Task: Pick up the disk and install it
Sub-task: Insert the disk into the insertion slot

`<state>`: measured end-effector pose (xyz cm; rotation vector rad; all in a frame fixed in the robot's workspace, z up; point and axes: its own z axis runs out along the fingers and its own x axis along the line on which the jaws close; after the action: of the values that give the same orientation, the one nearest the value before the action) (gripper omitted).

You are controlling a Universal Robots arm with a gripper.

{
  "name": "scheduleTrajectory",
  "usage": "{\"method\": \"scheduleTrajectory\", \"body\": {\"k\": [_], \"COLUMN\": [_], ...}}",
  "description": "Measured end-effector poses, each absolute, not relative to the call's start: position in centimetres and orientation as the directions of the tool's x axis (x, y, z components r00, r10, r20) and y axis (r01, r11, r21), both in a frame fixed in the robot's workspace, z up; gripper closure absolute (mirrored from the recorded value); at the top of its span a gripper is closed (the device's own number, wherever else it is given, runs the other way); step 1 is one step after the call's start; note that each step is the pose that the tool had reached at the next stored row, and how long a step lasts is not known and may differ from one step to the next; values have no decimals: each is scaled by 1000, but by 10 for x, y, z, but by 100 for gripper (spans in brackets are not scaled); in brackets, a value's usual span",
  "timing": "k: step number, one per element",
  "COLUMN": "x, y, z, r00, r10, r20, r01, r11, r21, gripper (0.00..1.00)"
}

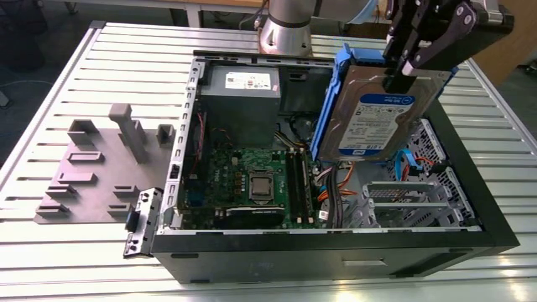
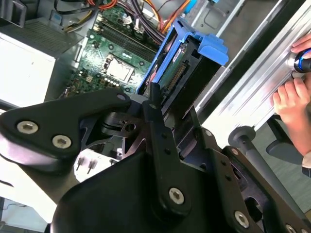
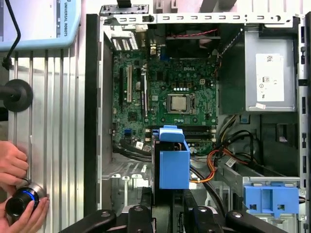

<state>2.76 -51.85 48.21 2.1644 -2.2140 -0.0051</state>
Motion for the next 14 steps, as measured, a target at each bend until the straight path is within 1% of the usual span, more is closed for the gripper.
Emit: {"method": "scheduleTrajectory", "body": {"k": [11,14], "x": [30,31], "y": [-551,-555], "z": [478,477], "r00": [-22,-22], "r10": [-999,-999], "r20": [30,30], "r01": [-999,-999], "r11": [23,23], "r21": [34,34], "gripper": [65,65]}}
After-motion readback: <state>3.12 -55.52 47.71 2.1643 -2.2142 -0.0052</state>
